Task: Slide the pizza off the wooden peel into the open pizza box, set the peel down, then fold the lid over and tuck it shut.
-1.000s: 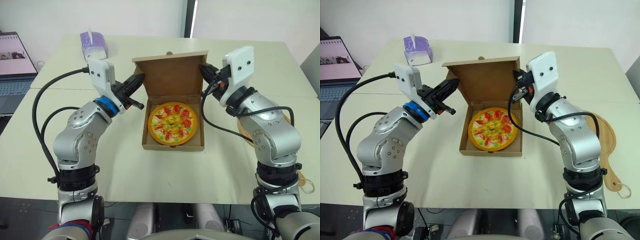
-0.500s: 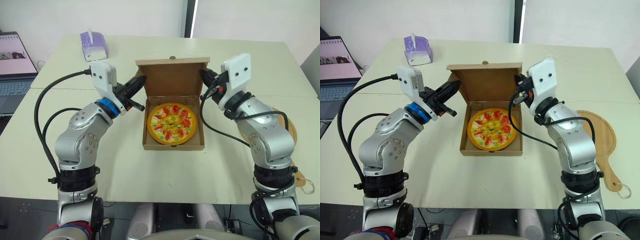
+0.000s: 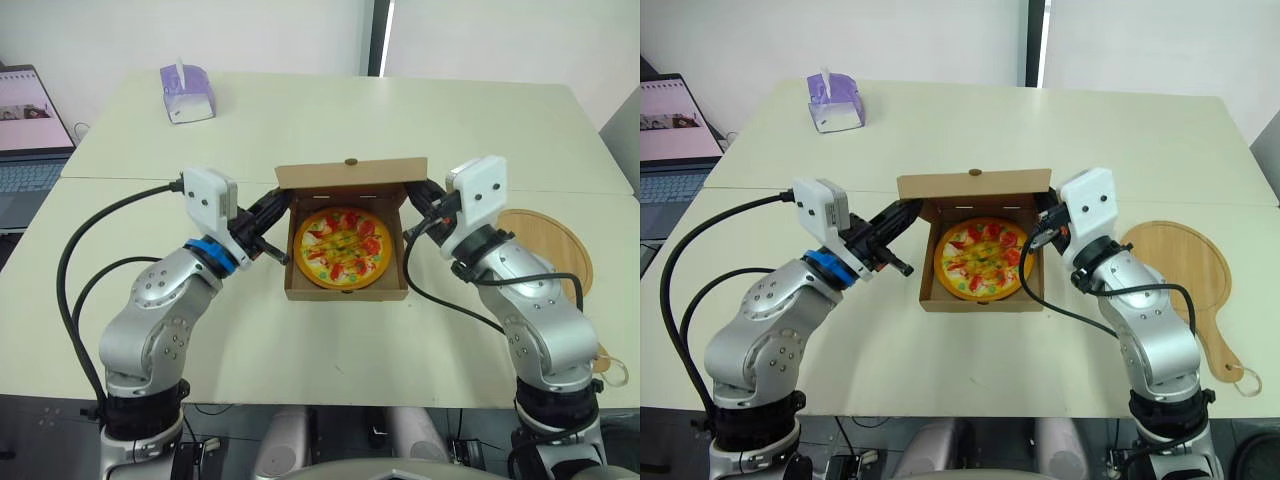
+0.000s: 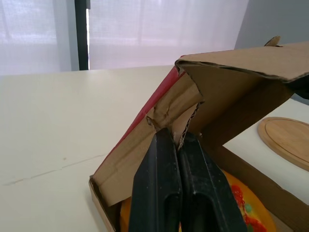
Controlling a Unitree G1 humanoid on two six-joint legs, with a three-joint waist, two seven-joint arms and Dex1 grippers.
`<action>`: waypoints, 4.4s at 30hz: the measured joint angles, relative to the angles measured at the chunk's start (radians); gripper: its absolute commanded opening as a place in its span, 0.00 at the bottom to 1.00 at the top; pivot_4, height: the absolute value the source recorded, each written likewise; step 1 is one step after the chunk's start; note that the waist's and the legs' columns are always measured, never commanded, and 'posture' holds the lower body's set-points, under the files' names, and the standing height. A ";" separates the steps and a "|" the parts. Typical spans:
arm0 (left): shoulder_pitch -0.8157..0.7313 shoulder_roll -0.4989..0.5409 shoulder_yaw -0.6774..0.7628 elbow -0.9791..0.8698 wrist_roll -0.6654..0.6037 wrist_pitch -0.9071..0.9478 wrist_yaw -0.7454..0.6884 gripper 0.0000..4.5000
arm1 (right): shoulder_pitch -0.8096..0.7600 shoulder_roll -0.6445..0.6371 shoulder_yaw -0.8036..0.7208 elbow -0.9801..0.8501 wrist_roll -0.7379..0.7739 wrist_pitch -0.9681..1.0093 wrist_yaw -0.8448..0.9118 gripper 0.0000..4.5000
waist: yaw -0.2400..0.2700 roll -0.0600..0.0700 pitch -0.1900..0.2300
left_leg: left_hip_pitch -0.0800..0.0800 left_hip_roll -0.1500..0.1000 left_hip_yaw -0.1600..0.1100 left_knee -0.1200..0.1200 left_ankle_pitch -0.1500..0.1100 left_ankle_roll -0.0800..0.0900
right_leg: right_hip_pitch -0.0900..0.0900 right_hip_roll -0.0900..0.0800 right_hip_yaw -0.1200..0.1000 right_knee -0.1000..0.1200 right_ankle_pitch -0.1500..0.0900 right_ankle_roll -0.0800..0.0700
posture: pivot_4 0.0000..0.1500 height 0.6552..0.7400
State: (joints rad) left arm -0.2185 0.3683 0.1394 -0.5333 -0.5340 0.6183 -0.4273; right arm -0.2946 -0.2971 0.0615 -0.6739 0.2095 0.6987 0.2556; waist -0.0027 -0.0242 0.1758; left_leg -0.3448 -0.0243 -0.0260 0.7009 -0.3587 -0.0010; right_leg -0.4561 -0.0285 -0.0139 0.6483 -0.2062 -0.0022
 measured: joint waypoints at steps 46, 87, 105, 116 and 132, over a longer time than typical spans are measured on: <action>-0.139 0.408 0.192 0.352 -0.236 0.051 -0.361 0.15 | 0.153 0.000 0.017 0.022 0.058 -0.135 0.072 0.00 | 0.002 -0.003 -0.002 | 0.016 0.001 -0.001 -0.001 -0.003 0.005 | 0.016 0.008 -0.001 -0.003 -0.001 0.000 | 1.00 1.00; -0.500 0.329 -0.284 0.717 0.168 -0.125 -0.804 0.00 | 0.241 -0.547 -0.153 0.220 0.163 -0.384 0.692 0.98 | -0.004 -0.004 -0.001 | 0.015 0.003 0.001 -0.002 -0.004 0.007 | 0.014 0.006 0.002 -0.003 -0.001 0.000 | 1.00 1.00; -0.469 0.327 -0.312 0.733 0.266 -0.188 -0.828 0.00 | -0.068 -0.501 0.056 0.270 0.096 -0.383 0.749 0.98 | 0.002 -0.004 -0.001 | 0.014 0.003 0.000 -0.001 -0.003 0.007 | 0.014 0.004 0.001 -0.003 -0.001 0.000 | 1.00 1.00; -0.469 0.322 -0.312 0.736 0.273 -0.199 -0.829 0.00 | -0.077 -0.500 0.132 0.327 -0.015 -0.450 0.782 0.98 | 0.001 -0.004 -0.001 | 0.014 0.002 0.001 -0.001 -0.003 0.007 | 0.014 0.004 0.001 -0.003 -0.001 0.000 | 1.00 1.00; -0.471 0.313 -0.317 0.745 0.294 -0.222 -0.840 0.00 | -0.106 -0.422 0.140 0.426 -0.111 -0.535 0.708 0.98 | 0.001 -0.004 -0.001 | 0.014 0.002 0.001 -0.001 -0.002 0.005 | 0.014 0.004 0.001 -0.002 -0.001 -0.001 | 1.00 1.00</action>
State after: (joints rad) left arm -0.6898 0.6814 -0.1771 0.2121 -0.2400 0.3963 -1.2676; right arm -0.4005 -0.7194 0.2016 -0.2478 0.0982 0.1641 0.9640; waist -0.0014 -0.0281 0.1746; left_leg -0.3306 -0.0219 -0.0252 0.6997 -0.3609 0.0035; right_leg -0.4423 -0.0243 -0.0128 0.6458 -0.2069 -0.0027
